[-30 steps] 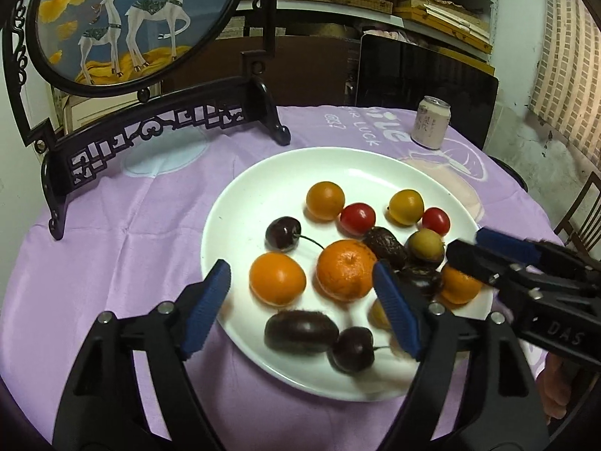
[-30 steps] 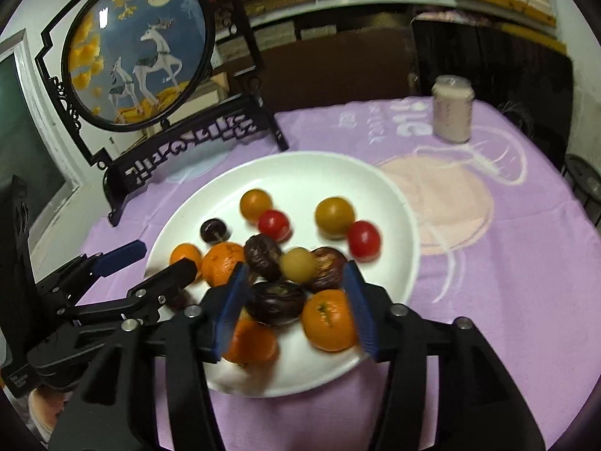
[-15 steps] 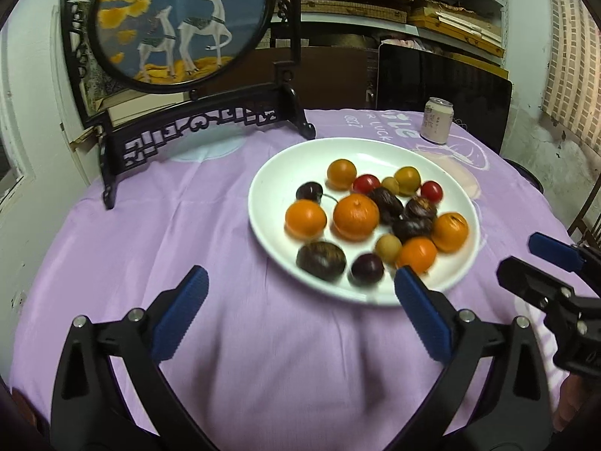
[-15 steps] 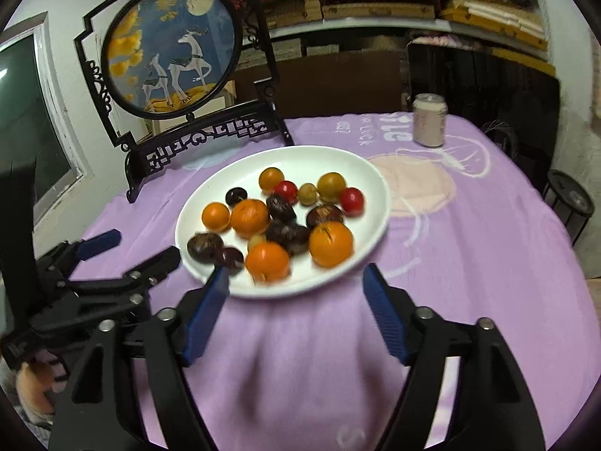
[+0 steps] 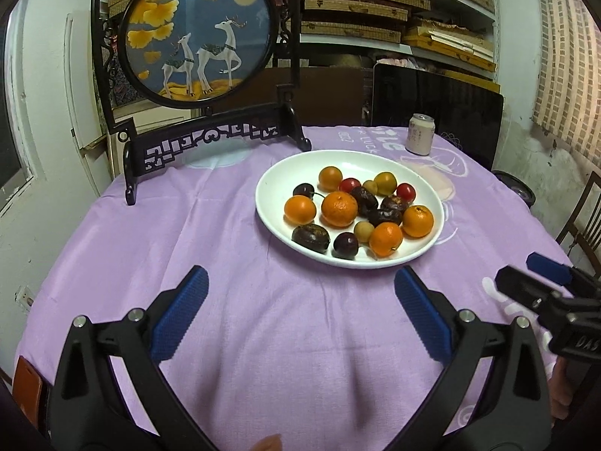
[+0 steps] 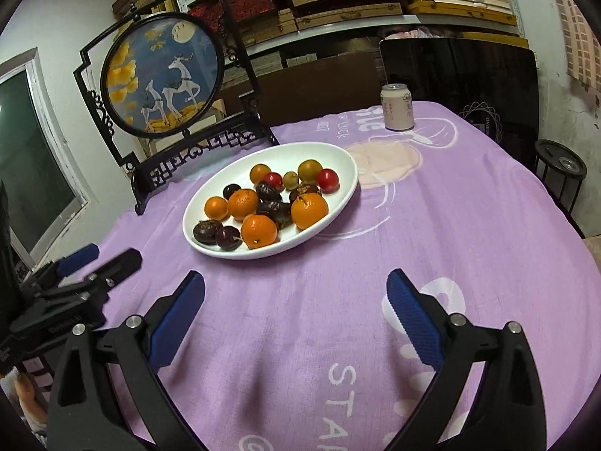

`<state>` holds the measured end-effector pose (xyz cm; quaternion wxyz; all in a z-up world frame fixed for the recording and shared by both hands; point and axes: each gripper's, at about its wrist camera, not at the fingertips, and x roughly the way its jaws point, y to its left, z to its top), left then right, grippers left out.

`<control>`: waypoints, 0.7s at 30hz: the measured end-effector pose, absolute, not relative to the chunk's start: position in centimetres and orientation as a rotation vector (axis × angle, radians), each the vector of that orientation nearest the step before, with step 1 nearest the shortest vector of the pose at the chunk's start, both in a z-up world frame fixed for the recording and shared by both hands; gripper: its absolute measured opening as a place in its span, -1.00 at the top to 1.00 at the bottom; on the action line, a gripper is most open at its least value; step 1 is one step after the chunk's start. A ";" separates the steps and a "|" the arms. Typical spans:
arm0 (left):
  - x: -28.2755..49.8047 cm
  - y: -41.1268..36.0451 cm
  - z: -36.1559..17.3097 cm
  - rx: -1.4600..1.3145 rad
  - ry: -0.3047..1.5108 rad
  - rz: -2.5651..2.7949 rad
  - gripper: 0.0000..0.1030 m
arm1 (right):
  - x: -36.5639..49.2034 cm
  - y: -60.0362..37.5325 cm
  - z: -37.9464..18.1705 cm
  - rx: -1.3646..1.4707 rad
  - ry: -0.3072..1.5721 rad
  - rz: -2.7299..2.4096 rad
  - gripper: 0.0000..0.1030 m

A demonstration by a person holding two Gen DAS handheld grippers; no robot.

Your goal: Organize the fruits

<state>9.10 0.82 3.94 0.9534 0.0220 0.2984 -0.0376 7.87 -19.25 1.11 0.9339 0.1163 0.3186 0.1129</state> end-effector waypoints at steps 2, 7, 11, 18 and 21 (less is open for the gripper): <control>9.2 0.9 3.9 0.041 0.611 -0.068 -0.96 | 8.0 -19.0 0.9 0.228 0.662 0.233 -0.90; 9.2 1.3 4.0 0.012 0.620 -0.090 -0.96 | 7.9 -18.4 0.8 0.198 0.666 0.237 -0.90; 9.2 1.3 4.0 0.012 0.621 -0.089 -0.96 | 7.8 -18.3 0.8 0.190 0.667 0.236 -0.90; 9.5 0.8 3.7 0.050 0.635 -0.058 -0.96 | 7.8 -18.4 0.7 0.193 0.671 0.234 -0.90; 9.4 0.7 3.6 0.044 0.644 -0.076 -0.96 | 7.9 -18.3 0.6 0.185 0.678 0.235 -0.90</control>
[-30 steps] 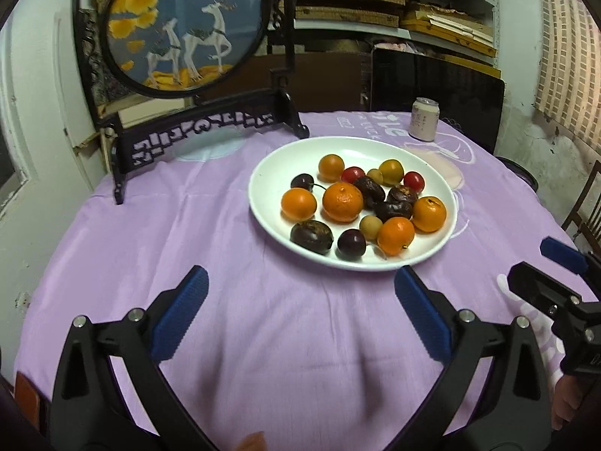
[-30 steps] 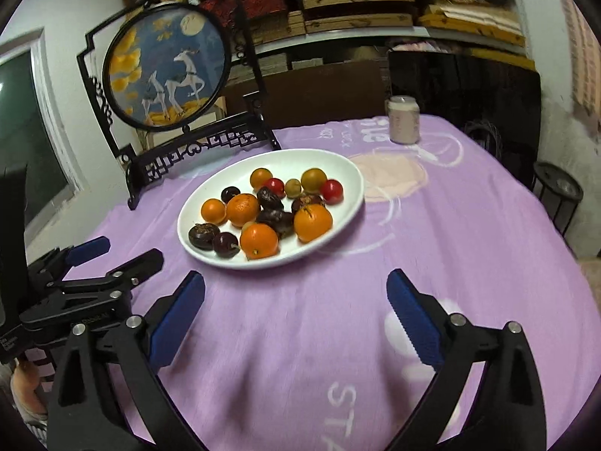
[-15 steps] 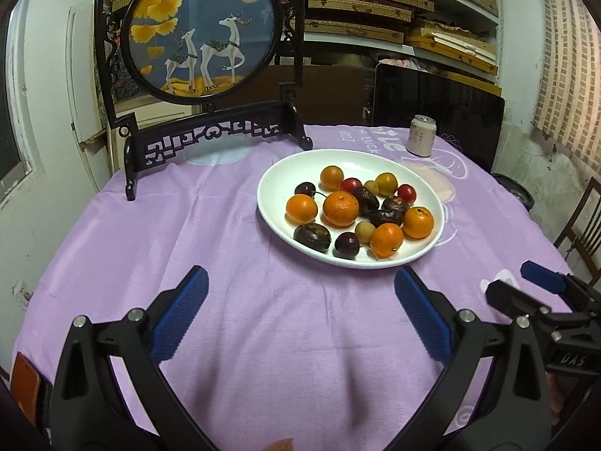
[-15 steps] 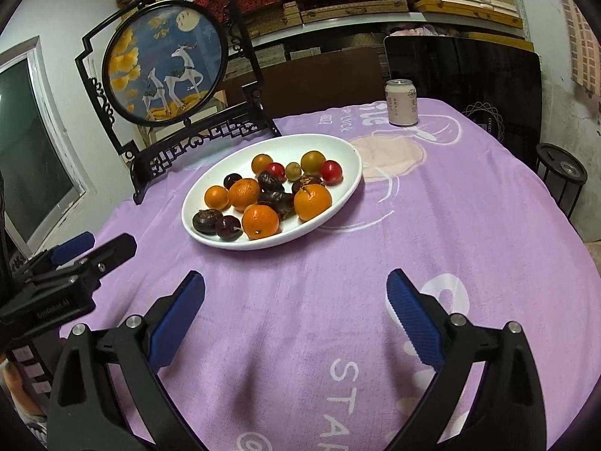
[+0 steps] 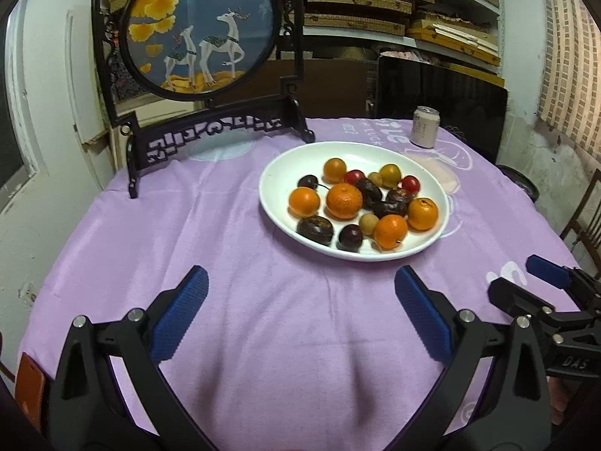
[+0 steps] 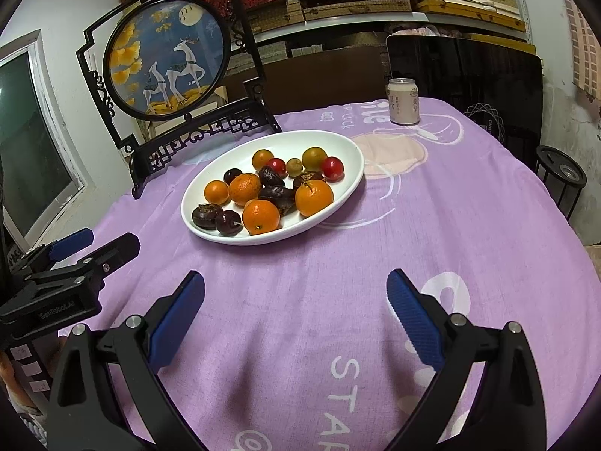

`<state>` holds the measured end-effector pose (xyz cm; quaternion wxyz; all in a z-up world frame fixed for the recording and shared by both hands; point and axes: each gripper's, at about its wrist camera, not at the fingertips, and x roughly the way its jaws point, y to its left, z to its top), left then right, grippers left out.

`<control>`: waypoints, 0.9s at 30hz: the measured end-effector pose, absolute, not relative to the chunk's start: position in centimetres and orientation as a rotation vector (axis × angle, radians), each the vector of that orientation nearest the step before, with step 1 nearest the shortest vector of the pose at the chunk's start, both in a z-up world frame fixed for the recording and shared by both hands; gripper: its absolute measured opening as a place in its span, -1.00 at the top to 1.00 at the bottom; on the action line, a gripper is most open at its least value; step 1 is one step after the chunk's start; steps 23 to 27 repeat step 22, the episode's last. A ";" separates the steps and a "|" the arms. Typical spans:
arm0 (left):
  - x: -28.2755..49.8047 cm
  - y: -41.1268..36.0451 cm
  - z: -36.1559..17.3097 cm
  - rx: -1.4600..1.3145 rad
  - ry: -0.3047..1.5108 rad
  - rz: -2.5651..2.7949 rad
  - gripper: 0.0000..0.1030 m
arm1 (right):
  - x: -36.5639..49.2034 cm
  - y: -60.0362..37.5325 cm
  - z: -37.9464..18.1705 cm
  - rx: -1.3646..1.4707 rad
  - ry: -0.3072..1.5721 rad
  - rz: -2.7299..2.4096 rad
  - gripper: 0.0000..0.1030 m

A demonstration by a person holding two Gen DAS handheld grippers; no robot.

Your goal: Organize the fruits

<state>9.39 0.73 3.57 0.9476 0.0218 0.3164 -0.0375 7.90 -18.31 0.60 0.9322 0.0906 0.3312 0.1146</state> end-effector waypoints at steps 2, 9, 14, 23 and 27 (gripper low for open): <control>9.4 0.8 3.4 0.036 0.653 -0.085 -0.96 | 7.9 -18.2 0.5 0.182 0.680 0.236 -0.90; 8.9 0.6 3.6 0.054 0.623 -0.062 -0.96 | 7.9 -18.1 0.5 0.178 0.679 0.235 -0.90; 8.5 0.1 3.8 0.077 0.600 -0.065 -0.96 | 7.9 -18.0 0.5 0.180 0.683 0.234 -0.90; 9.6 0.7 3.2 0.042 0.659 -0.047 -0.96 | 7.9 -17.9 0.3 0.177 0.689 0.234 -0.90; 9.6 0.7 3.2 0.042 0.659 -0.047 -0.96 | 7.9 -17.9 0.3 0.177 0.689 0.234 -0.90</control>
